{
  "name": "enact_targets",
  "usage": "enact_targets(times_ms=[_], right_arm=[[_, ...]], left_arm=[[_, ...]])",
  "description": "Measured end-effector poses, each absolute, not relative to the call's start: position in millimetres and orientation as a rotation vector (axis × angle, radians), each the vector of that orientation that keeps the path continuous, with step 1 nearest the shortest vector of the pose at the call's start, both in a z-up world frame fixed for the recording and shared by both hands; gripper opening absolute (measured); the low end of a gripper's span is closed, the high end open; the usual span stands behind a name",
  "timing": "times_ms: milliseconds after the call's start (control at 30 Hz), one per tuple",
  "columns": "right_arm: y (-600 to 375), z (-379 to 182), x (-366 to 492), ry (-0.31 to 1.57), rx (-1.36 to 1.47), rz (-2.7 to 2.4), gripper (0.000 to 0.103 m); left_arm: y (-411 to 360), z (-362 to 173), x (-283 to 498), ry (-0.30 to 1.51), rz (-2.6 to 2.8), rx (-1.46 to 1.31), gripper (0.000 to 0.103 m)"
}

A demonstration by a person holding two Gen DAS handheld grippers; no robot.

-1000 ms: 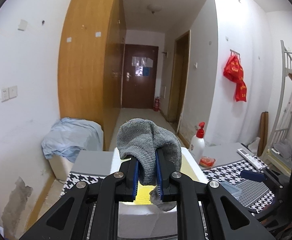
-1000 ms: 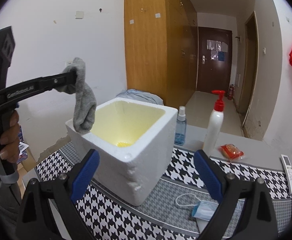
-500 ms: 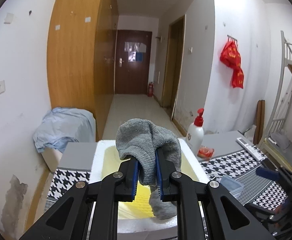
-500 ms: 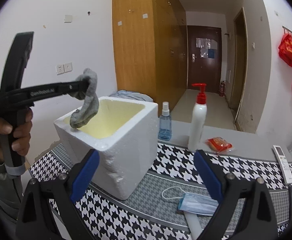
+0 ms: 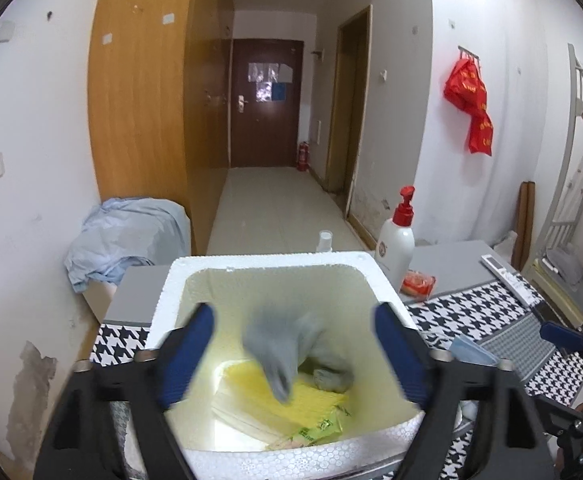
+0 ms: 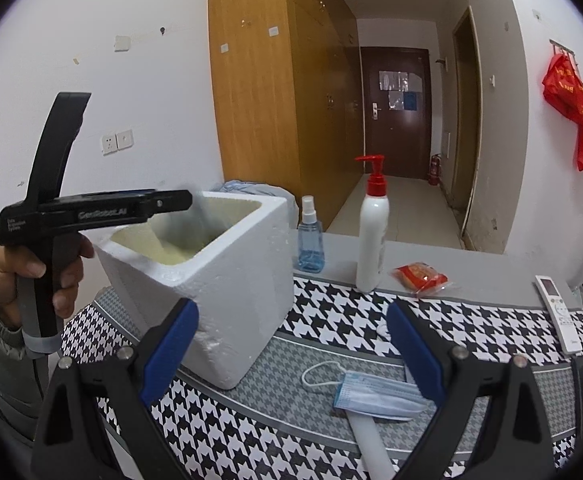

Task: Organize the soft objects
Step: 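Withdraw both grippers from the box toward the blue mask and white tube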

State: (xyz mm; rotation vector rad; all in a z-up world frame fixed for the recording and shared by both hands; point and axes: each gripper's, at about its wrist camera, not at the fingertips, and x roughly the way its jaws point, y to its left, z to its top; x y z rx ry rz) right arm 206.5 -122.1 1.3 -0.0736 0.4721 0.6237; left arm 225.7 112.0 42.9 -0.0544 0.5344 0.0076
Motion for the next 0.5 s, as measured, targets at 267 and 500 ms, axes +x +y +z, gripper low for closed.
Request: enact_targets(times_ms=[267, 500], right_arm=[[-130.5, 1.3, 204.5, 0.468, -0.060, 0.622, 0.097], [-138.2, 6.1, 200.7, 0.459, -0.047, 0.611, 0.097]], left_arm=[[104.5, 45.8, 219.6, 0.520, 0.035, -0.040, 0.102], [96.1, 56.4, 195.1, 0.459, 0.026, -0.040, 0.102]])
